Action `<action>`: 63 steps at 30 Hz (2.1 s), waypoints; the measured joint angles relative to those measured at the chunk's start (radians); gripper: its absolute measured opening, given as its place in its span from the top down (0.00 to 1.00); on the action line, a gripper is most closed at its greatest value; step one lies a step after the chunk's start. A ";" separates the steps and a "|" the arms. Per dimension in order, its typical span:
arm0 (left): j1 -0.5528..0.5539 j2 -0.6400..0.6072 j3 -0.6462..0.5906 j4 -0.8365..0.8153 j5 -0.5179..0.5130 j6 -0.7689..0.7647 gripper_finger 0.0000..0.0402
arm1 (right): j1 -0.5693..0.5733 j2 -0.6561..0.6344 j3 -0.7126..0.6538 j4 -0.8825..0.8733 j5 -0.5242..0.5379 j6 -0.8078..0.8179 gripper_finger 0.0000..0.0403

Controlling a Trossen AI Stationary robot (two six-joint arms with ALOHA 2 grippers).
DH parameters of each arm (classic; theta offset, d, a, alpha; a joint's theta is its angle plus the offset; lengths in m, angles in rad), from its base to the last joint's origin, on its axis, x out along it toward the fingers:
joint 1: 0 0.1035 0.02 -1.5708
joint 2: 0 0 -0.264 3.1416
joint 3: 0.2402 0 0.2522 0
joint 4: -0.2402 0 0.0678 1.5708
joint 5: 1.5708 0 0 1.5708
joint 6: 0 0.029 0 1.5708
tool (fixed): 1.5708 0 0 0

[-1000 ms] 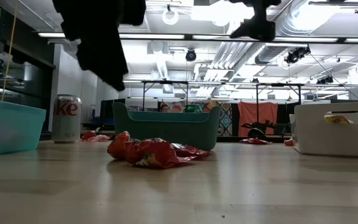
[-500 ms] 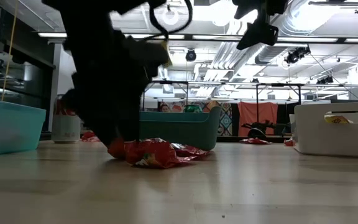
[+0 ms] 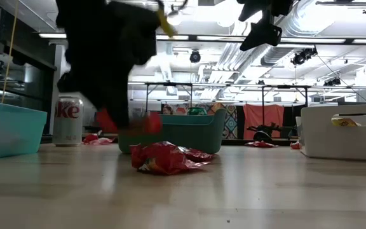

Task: Sort candy
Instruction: Put the orange chocolate into the light green bin, then put the red candy into the green bin

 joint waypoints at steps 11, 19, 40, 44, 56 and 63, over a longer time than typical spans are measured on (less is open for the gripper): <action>-0.123 -0.436 0.000 -0.170 -0.192 0.152 0.98 | 0.000 0.000 0.000 0.081 0.000 -0.027 0.20; -0.212 -0.650 0.002 -0.418 -0.322 0.075 0.98 | 0.034 0.000 0.000 0.189 0.000 -0.007 0.20; -0.477 -0.850 -0.442 -0.433 0.000 -0.167 0.96 | 0.098 0.003 0.000 0.218 0.243 0.282 0.20; -0.477 -0.850 -0.470 -0.434 0.028 -0.140 0.93 | 0.098 0.003 0.000 0.238 0.251 0.290 0.20; -0.453 -0.851 -0.470 -0.347 0.117 -0.165 0.69 | 0.096 0.003 0.000 0.262 0.214 0.259 0.20; -0.373 -0.851 -0.394 -0.081 -0.072 -0.044 0.54 | 0.097 0.001 0.000 0.265 0.049 0.243 0.20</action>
